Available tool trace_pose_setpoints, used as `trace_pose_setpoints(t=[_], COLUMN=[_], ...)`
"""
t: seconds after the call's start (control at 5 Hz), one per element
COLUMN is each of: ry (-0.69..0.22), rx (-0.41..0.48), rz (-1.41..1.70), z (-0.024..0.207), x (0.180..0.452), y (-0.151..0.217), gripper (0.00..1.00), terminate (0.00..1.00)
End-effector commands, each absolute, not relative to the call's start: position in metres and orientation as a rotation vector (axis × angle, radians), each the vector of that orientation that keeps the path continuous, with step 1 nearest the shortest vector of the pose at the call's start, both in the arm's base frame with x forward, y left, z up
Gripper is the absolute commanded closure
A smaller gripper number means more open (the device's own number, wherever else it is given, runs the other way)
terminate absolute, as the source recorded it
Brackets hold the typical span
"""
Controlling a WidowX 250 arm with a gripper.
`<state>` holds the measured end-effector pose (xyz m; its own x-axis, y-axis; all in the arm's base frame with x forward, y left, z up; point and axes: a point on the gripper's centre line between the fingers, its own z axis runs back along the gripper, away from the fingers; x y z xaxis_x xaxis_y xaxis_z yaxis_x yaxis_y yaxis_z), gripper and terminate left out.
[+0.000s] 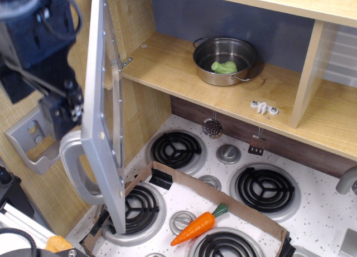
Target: Close microwave
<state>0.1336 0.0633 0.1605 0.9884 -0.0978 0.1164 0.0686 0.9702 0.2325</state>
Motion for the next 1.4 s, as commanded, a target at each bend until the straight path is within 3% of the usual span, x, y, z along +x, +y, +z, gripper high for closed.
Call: trace_pose_setpoints(t=[0.0, 1.2], ry=[-0.145, -0.327], rx=[0.206, 0.084], rz=[-0.071, -0.167], z=[0.157, 0.159], x=[0.151, 0.284], y=[0.056, 0.010], gripper=[0.00, 0.00], terminate=[0.00, 0.00])
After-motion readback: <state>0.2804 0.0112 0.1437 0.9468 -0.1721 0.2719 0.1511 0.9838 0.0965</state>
